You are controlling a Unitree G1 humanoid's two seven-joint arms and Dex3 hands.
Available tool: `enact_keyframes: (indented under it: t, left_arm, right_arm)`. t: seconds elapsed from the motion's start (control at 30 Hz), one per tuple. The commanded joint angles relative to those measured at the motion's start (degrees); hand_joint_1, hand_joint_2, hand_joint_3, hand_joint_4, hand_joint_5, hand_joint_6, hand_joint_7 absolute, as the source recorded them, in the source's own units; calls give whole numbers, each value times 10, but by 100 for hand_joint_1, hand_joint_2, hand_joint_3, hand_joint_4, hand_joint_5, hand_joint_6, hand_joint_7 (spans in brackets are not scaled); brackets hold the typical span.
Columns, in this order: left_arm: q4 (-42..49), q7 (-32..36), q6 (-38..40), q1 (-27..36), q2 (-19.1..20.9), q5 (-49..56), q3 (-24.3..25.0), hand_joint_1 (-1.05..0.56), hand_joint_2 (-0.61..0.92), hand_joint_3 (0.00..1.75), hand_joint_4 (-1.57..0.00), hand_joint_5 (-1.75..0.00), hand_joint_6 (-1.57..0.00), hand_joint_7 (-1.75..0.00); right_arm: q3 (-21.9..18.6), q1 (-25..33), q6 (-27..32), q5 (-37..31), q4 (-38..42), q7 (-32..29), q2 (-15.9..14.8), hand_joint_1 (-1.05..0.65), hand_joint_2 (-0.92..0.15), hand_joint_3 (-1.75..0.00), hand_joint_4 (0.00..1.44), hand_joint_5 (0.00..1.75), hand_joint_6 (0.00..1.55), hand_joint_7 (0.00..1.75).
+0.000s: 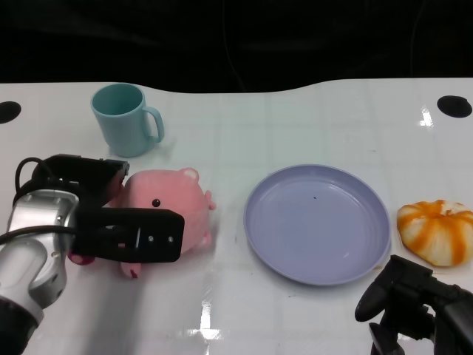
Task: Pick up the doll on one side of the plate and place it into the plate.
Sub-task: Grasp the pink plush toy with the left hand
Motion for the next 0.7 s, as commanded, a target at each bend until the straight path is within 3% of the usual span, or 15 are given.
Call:
enact_keyframes:
  t: [0.03, 0.4, 0.7]
  left_arm:
    - [49, 17, -11, -27, -2, -11, -11, -64, 84, 0, -19, -14, -18, 0]
    - [233, 95, -60, -90, -43, -33, -59, -70, 82, 0, -25, -8, -23, -1]
    - [364, 140, -80, -117, -89, -70, -75, -41, 75, 0, -31, -8, -29, -2]
  right_arm:
    - [-2, 3, 3, 0, -7, -1, -5, -7, -64, -104, 58, 175, 48, 156]
    - [-4, 7, 5, 1, -14, -1, -6, -6, -65, -103, 57, 175, 49, 154]
    - [-4, 10, 1, -1, -14, -1, -7, -8, -64, -103, 57, 175, 49, 154]
